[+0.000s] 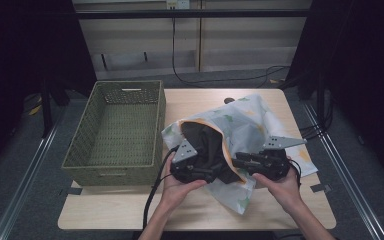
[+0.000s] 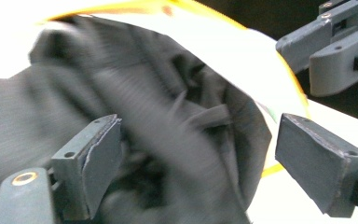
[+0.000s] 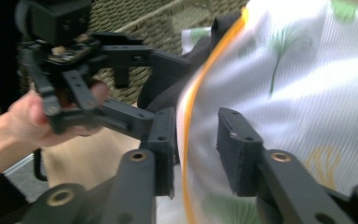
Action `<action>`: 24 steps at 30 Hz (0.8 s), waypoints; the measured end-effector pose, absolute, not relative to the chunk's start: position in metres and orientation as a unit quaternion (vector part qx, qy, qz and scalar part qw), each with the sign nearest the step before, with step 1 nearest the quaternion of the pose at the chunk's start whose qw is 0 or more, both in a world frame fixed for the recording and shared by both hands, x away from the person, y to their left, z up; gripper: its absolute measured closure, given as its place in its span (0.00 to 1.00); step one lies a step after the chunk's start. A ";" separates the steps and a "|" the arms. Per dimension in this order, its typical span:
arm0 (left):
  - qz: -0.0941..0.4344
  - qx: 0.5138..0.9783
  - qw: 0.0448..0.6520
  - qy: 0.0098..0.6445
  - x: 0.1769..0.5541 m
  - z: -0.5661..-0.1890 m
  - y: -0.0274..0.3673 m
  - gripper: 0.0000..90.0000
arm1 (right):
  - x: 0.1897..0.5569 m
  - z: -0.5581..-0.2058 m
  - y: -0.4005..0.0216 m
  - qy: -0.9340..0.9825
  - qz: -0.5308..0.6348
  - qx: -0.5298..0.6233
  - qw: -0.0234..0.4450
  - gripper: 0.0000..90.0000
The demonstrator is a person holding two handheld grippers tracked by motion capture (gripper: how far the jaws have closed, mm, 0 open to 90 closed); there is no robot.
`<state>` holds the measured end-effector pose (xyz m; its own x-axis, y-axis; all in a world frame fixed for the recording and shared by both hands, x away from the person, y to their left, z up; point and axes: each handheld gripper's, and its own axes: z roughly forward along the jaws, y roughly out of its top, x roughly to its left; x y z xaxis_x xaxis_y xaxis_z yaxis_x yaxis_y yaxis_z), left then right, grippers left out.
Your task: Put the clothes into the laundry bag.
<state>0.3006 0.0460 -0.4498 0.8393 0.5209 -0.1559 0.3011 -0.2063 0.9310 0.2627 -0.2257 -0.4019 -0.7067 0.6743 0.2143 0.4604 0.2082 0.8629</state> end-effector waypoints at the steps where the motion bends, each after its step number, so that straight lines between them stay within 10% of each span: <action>1: 0.104 0.768 0.571 0.270 0.300 -0.447 0.054 0.15 | 0.264 -0.399 -0.225 0.769 0.513 0.365 0.109 0.70; 12: 0.099 0.823 0.489 0.270 0.317 -0.483 0.034 0.10 | 0.308 -0.383 -0.192 0.785 0.473 0.366 0.159 0.56; 17: 0.099 0.826 0.484 0.271 0.313 -0.482 0.032 0.22 | 0.322 -0.394 -0.190 0.782 0.457 0.396 0.153 0.98; 24: 0.098 0.819 0.492 0.279 0.304 -0.481 0.023 0.41 | 0.304 -0.370 -0.180 0.777 0.515 0.343 0.114 1.00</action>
